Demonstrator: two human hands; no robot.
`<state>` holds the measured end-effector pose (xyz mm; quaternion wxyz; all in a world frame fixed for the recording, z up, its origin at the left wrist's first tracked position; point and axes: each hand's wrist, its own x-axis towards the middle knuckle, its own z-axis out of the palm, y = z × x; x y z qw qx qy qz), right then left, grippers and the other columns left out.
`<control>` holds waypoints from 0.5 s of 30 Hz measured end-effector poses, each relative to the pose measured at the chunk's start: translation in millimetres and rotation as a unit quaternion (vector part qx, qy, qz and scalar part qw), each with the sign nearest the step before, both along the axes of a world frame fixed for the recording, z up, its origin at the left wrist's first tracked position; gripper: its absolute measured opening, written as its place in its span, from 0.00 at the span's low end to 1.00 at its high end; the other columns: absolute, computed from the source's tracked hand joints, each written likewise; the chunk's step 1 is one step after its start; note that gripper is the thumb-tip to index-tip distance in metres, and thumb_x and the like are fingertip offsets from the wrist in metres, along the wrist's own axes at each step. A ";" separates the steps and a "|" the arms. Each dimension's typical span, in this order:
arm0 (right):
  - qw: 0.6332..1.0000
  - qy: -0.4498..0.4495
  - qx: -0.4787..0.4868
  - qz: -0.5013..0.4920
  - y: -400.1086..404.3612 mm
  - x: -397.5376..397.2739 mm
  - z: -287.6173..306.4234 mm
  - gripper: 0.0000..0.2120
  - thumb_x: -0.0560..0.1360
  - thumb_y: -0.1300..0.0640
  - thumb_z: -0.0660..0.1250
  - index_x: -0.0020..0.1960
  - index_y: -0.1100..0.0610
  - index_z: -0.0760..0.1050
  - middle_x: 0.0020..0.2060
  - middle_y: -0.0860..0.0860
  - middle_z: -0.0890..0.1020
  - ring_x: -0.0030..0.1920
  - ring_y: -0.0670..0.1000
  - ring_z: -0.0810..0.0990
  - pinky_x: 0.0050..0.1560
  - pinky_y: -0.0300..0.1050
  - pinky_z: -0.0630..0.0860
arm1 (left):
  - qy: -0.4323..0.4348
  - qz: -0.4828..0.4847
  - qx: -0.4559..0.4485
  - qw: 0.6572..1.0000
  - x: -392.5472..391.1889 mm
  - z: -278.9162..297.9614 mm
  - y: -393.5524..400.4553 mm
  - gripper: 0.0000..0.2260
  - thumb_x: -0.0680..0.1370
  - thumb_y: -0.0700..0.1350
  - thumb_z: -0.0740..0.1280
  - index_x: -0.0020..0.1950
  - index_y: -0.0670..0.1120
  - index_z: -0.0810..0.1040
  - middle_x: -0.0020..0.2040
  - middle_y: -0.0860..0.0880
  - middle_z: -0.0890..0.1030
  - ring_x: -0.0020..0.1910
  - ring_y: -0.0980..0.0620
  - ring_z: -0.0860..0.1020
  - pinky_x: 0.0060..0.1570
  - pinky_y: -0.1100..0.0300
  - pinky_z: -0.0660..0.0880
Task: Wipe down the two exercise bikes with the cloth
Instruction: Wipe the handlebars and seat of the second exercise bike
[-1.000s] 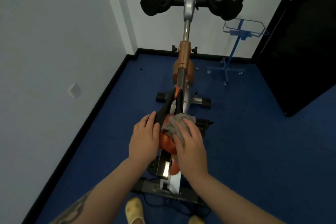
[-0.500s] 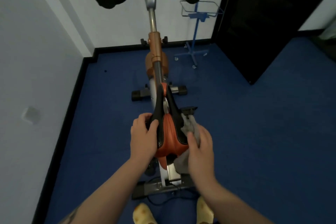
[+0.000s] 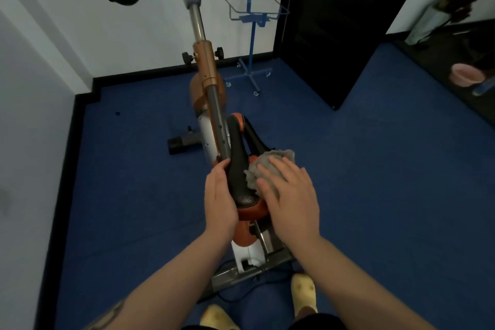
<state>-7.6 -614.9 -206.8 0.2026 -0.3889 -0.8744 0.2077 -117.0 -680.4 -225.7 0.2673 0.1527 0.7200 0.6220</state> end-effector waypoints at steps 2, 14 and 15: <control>1.000 0.012 0.003 -0.014 -11.2 0.4 -0.6 0.17 0.82 0.47 0.59 0.67 0.48 0.76 0.69 0.45 0.73 0.73 0.45 0.64 0.76 0.46 0.50 | -0.071 -0.010 0.033 0.997 -0.6 0.5 -7.5 0.17 0.85 0.51 0.51 0.64 0.53 0.76 0.61 0.52 0.78 0.59 0.57 0.77 0.58 0.62 0.73; 0.997 -0.021 0.031 0.061 7.7 -23.2 7.4 0.14 0.81 0.51 0.62 0.65 0.48 0.77 0.67 0.46 0.75 0.70 0.46 0.69 0.75 0.50 0.55 | -0.197 0.022 0.100 0.975 -12.5 9.8 -17.5 0.16 0.83 0.48 0.55 0.58 0.44 0.80 0.55 0.46 0.83 0.49 0.57 0.82 0.38 0.71 0.75; 1.000 0.014 0.020 0.014 6.7 -11.9 3.9 0.14 0.81 0.52 0.62 0.65 0.49 0.77 0.68 0.46 0.74 0.69 0.46 0.69 0.74 0.51 0.59 | -0.188 0.028 0.096 0.977 -13.4 10.6 -18.0 0.14 0.82 0.48 0.57 0.57 0.45 0.81 0.55 0.48 0.83 0.51 0.57 0.82 0.39 0.72 0.75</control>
